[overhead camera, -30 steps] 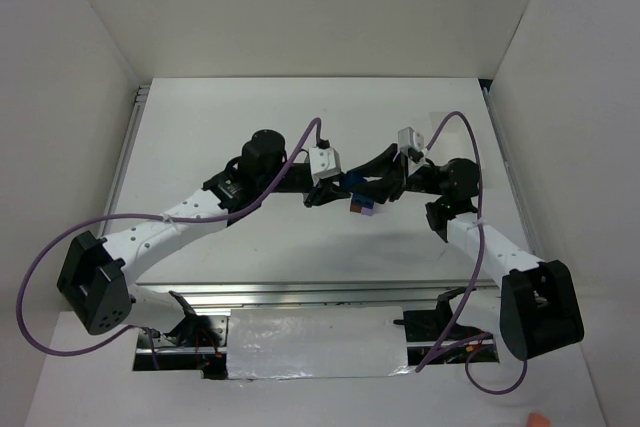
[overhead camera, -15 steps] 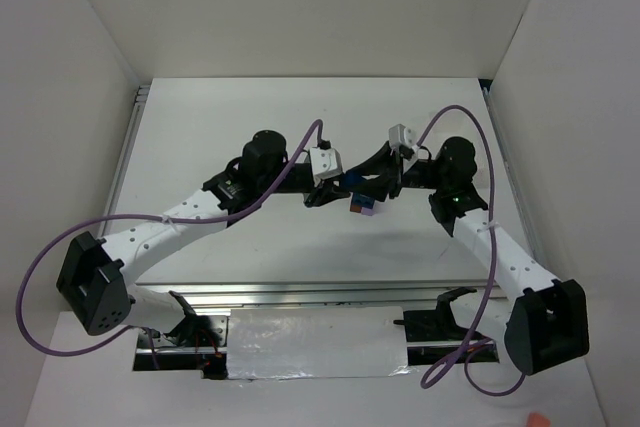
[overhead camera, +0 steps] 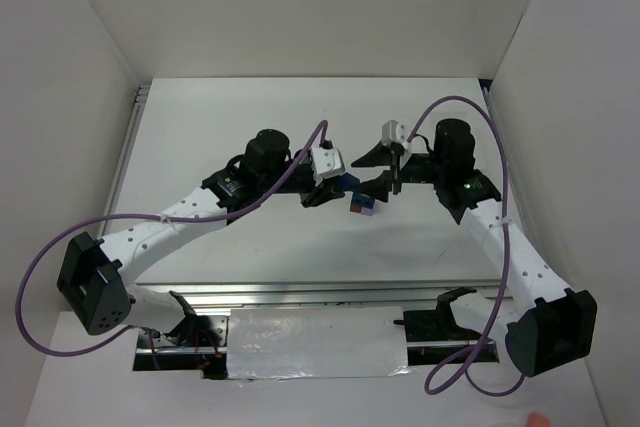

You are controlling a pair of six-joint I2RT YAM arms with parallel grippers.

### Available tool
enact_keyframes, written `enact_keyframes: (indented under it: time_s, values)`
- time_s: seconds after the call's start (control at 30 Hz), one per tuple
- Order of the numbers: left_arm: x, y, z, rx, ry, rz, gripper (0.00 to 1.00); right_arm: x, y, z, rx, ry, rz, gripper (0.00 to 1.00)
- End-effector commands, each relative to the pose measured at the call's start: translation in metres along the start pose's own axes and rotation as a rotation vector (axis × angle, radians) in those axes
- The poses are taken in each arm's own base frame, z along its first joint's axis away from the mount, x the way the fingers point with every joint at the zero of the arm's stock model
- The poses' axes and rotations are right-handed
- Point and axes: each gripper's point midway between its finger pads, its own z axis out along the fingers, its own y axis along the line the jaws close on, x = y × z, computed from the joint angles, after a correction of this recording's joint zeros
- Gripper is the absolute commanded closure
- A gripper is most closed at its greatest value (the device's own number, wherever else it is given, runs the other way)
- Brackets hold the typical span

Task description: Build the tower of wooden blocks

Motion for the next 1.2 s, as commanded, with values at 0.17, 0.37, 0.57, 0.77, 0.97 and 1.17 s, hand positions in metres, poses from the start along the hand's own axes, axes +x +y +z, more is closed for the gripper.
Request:
enact_keyframes:
  time_s: [0.17,0.37,0.57,0.77,0.97,1.17]
  values:
    - [-0.021,0.005,-0.002,-0.022,-0.020,0.074,1.00,-0.011,0.006,0.001,-0.058,0.038,-0.002,0.34]
    - [-0.022,0.006,-0.001,-0.030,-0.013,0.090,1.00,-0.004,0.009,0.011,-0.103,0.060,0.002,0.34]
    - [-0.023,0.005,-0.002,-0.026,-0.014,0.098,1.00,0.001,0.008,0.014,-0.108,0.073,0.022,0.34]
    - [-0.018,0.006,0.000,-0.029,0.004,0.097,1.00,-0.002,0.012,0.013,-0.120,0.061,0.012,0.41]
    - [-0.018,0.007,-0.001,-0.036,0.008,0.100,1.00,-0.003,0.011,0.013,-0.115,0.063,0.015,0.42]
    - [-0.020,0.005,-0.001,-0.036,0.004,0.108,1.00,-0.002,0.011,0.016,-0.120,0.065,0.024,0.72]
